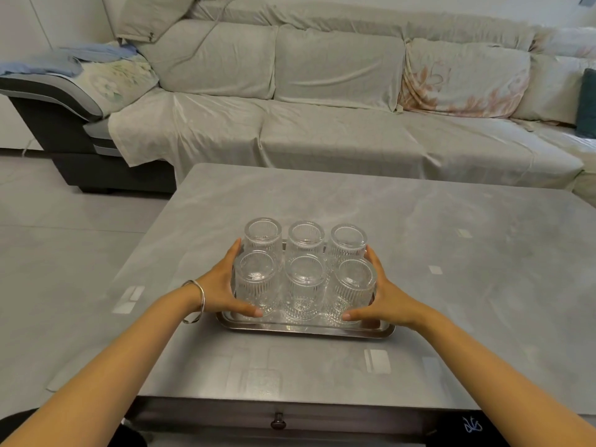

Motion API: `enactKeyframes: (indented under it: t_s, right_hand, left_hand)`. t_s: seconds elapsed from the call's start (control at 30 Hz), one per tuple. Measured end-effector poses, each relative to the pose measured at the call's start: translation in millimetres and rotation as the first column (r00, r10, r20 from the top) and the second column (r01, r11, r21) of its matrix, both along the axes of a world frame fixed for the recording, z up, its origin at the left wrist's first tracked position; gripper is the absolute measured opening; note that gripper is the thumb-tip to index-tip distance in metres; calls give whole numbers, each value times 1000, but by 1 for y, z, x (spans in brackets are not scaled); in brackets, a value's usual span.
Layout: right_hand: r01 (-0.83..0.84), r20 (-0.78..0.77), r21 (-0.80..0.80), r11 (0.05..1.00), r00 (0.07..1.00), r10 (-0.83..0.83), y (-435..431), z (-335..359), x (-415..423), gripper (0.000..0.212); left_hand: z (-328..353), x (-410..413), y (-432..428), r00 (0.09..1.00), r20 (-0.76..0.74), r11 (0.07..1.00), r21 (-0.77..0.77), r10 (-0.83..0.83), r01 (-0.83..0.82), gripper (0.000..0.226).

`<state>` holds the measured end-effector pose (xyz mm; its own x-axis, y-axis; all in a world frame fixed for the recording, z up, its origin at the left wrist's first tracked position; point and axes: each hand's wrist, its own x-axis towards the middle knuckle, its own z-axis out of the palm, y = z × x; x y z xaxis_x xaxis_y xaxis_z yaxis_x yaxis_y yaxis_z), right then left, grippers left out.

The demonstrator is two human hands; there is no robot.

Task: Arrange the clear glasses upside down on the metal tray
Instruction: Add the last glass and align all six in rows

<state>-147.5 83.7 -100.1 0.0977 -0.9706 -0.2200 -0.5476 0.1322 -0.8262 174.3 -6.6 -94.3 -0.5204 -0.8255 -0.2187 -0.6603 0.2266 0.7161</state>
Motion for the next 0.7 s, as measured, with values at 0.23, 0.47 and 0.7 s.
enactKeyframes:
  t_s: [0.23, 0.47, 0.7]
  right_hand:
    - [-18, -32, 10, 1000, 999, 18, -6, -3, 0, 152]
    - [3, -24, -1, 1000, 1000, -3, -6, -5, 0, 150]
    - [26, -24, -38, 999, 999, -27, -2, -6, 1, 139]
  left_hand:
    - [-4, -8, -9, 999, -42, 998, 57, -6, 8, 150]
    - [-7, -6, -10, 999, -38, 998, 54, 26, -23, 150]
    - [-6, -6, -7, 998, -52, 999, 42, 22, -20, 145]
